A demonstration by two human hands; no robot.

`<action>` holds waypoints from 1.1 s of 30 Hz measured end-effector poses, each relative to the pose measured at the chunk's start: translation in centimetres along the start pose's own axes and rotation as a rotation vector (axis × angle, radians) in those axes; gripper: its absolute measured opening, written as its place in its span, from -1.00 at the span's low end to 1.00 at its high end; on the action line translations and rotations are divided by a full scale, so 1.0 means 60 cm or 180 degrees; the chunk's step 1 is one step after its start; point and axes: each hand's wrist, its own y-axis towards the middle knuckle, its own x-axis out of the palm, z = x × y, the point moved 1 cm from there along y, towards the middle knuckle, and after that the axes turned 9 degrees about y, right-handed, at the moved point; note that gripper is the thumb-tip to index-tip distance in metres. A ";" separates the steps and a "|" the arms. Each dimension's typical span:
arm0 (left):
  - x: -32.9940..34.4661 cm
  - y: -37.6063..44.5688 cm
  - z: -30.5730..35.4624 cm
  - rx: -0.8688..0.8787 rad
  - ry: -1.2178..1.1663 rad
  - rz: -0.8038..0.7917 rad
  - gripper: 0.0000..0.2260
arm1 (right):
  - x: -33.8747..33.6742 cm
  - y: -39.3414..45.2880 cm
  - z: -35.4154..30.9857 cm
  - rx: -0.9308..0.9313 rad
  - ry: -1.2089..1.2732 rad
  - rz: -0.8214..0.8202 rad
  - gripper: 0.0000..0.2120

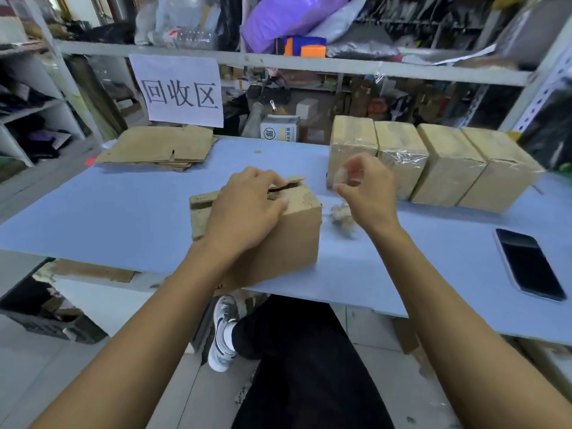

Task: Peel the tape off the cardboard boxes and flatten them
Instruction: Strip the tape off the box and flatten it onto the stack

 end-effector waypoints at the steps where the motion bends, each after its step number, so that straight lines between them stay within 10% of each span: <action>1: 0.008 -0.002 0.002 0.0021 0.0199 -0.0051 -0.76 | -0.001 -0.003 0.025 0.0065 -0.0209 -0.0058 -0.72; 5: 0.023 -0.021 0.010 0.0105 0.0539 0.0170 -0.76 | 0.006 -0.028 0.106 0.0111 -0.1203 -0.0615 -0.96; 8: 0.027 -0.034 0.011 0.0203 0.0752 0.0355 -0.73 | 0.006 -0.045 0.145 0.0323 -0.1500 -0.1079 -0.58; 20: 0.029 -0.035 0.014 0.0172 0.0875 0.0455 -0.76 | -0.003 -0.039 0.142 -0.0067 -0.0976 -0.0408 -0.55; 26: -0.001 -0.044 0.013 0.0263 -0.0468 0.1172 -0.85 | 0.009 -0.052 0.021 0.0916 0.1070 -0.0632 -0.59; 30: -0.052 -0.108 -0.013 -0.1112 -0.0862 0.2357 -0.83 | 0.023 -0.083 -0.026 0.1395 0.1227 -0.1115 -0.49; 33: -0.023 -0.164 -0.044 -0.2356 -0.1731 0.1503 -0.68 | 0.031 -0.117 -0.043 0.1498 0.1358 -0.1006 -0.75</action>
